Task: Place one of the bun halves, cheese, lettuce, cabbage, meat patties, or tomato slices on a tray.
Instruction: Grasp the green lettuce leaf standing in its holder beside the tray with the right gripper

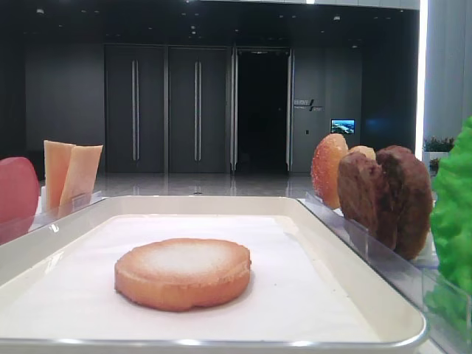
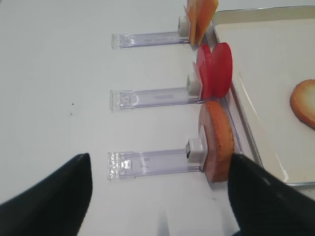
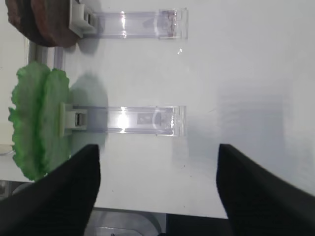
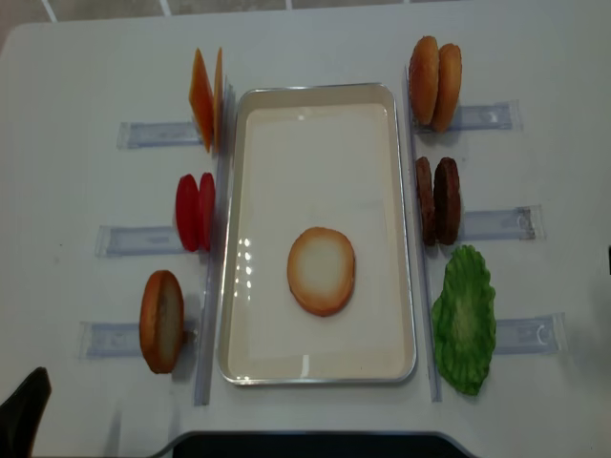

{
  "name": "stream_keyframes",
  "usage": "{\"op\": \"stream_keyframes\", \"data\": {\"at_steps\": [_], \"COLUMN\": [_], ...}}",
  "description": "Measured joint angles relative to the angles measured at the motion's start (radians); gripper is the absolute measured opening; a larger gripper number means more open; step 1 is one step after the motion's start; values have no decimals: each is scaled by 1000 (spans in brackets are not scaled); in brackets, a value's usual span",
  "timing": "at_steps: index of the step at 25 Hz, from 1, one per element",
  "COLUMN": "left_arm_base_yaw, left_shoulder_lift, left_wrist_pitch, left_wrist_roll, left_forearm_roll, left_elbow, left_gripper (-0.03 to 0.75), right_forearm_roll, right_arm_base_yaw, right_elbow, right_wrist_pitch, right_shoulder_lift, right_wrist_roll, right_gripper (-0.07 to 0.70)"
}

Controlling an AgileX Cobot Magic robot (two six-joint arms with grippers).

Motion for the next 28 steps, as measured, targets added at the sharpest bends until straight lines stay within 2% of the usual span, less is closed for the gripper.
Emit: {"op": "stream_keyframes", "data": {"at_steps": [6,12,15,18,23,28], "left_arm_base_yaw": [0,0,0,0,0,0], "left_shoulder_lift": [0,0,0,0,0,0], "left_wrist_pitch": [0,0,0,0,0,0], "left_wrist_roll": [0,0,0,0,0,0], "left_forearm_roll": [0,0,0,0,0,0], "left_elbow": [0,0,0,0,0,0], "left_gripper": [661,661,661,661,661,661], "right_forearm_roll": [5,18,92,111,107,40], "right_arm_base_yaw": [0,0,10,66,228,384], "right_elbow": [-100,-108,-110,-110,-110,-110], "right_wrist_pitch": [-1,-1,-1,-1,-1,1], "right_shoulder_lift": [140,167,167,167,167,185], "right_wrist_roll": [0,50,57,101,206,345], "right_gripper": [502,491,483,482,482,482]}}
